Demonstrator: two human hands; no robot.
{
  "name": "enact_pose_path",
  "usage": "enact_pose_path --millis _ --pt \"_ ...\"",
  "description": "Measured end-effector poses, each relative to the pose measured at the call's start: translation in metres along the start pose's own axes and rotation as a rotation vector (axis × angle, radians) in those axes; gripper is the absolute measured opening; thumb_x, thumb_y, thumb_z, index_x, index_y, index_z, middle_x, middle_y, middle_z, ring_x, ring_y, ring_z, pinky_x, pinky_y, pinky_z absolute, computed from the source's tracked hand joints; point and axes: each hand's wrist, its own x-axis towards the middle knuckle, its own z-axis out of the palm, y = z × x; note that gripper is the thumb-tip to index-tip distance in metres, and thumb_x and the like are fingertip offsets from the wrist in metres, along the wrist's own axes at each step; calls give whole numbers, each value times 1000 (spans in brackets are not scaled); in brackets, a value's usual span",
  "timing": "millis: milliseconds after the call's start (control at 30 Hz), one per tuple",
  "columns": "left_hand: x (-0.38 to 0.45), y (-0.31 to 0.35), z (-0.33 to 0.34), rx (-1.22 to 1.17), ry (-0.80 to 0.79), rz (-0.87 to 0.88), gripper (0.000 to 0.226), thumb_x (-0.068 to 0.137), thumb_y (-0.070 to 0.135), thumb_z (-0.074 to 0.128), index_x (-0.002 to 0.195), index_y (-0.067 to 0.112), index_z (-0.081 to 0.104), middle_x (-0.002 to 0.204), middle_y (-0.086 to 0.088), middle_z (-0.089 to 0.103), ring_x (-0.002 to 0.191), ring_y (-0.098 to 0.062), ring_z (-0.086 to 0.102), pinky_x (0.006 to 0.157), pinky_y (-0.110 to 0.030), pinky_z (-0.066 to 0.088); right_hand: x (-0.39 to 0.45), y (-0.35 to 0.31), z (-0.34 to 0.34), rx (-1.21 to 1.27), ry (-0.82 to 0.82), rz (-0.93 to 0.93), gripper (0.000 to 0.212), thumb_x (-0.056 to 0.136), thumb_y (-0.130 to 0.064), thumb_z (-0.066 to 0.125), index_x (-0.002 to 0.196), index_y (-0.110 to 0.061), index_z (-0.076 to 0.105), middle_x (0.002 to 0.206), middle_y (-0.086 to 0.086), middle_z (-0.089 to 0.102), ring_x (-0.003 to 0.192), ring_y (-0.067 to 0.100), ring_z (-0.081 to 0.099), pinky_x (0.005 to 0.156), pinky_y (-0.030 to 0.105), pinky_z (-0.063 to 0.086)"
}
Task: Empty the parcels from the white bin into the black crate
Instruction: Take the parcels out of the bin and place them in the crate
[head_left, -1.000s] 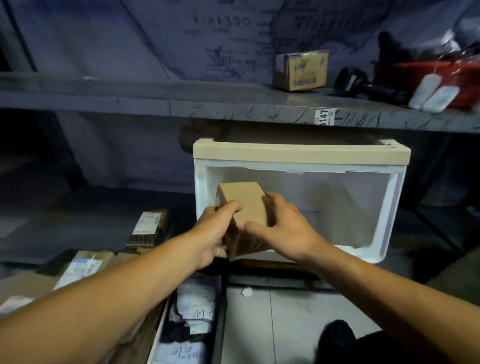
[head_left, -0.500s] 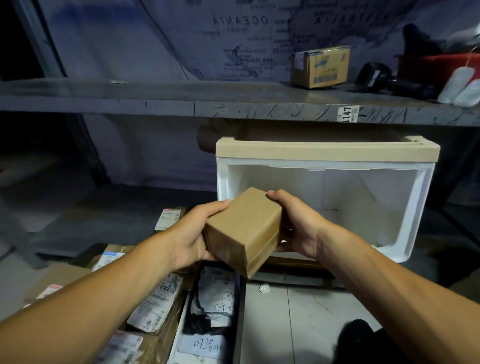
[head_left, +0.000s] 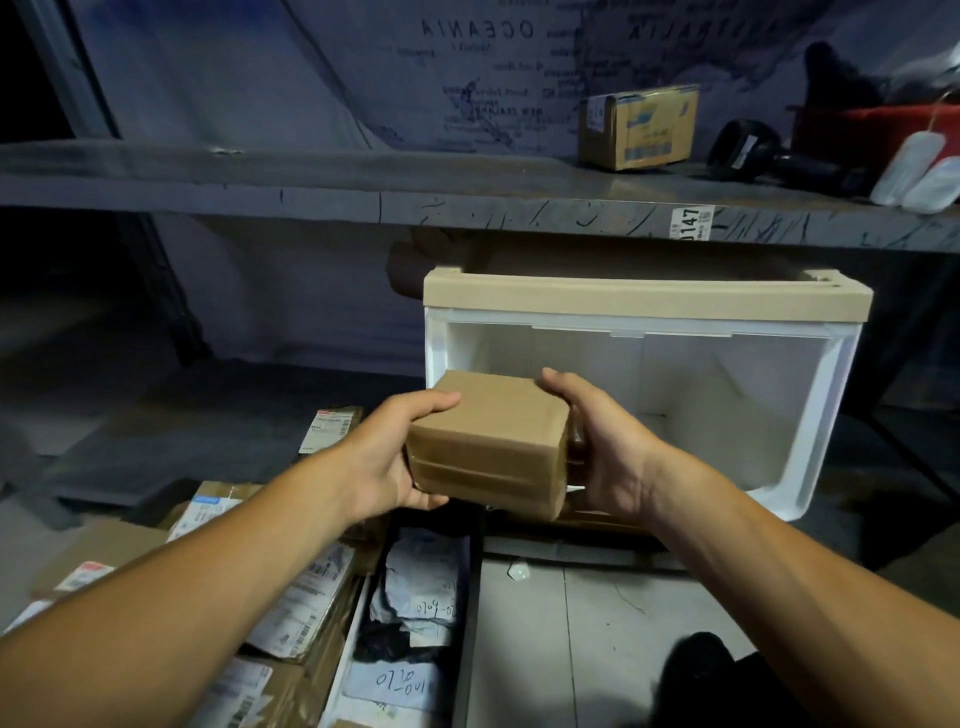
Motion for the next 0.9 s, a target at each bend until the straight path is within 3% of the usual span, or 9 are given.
enact_pose_path --millis 167,267,333,400,467,600,667,800,900 --pt "2 4 -11 -2 -36 -27 53 74 50 72 116 18 65 92 -7 69 80 -24 67 67 -33 50 -7 -1 -5 -58 -118 76 37 87 -53 62 113 -26 66 103 7 60 89 24 66 63 41 60" --pt "4 2 -4 -113 108 -4 64 79 55 73 129 19 58 124 -15 66 104 -38 68 79 -48 57 -7 1 -1 42 -34 48 30 95 -50 52 100 -21 62 90 8 62 80 25 67 61 40 59" --pt "4 -3 6 -118 107 -34 77 72 58 75 137 21 53 135 -20 57 113 -45 63 84 -60 55 -5 4 2 84 18 9 31 96 -48 54 102 -18 62 92 10 61 81 27 66 58 39 59" --pt "4 -9 16 -79 14 -58 78 63 59 77 130 22 60 129 -17 64 113 -43 64 87 -63 53 -1 11 4 -7 -25 2 40 90 -49 62 115 -18 65 105 12 63 91 30 66 66 40 57" --pt "3 -12 22 -68 -19 -55 66 63 54 79 120 22 67 111 -12 75 105 -36 69 84 -56 55 2 16 6 -127 -61 -5 46 85 -54 66 119 -23 68 109 11 67 96 30 66 77 44 54" --pt "2 -5 14 -53 -5 -50 38 74 40 76 105 19 69 85 -6 75 85 -27 69 74 -40 52 3 12 2 -67 33 -57 36 88 -62 61 98 -28 70 98 4 69 99 25 65 73 40 52" --pt "0 0 9 7 -46 -43 40 66 38 75 102 20 69 82 -4 74 82 -24 68 74 -37 50 4 8 -2 -48 111 -90 42 88 -62 61 110 -28 69 109 7 68 106 25 64 71 42 53" --pt "-5 6 6 115 -72 -36 38 63 32 72 98 19 69 71 -1 72 77 -21 65 69 -33 47 2 4 -5 -22 94 -71 38 90 -52 64 111 -21 66 104 9 58 88 25 59 70 40 57" --pt "-1 5 3 95 -53 -10 40 71 39 72 106 20 70 83 -3 75 84 -23 68 74 -36 51 1 2 -2 -17 95 -21 31 92 -48 60 100 -18 62 92 9 53 79 23 55 68 40 57"
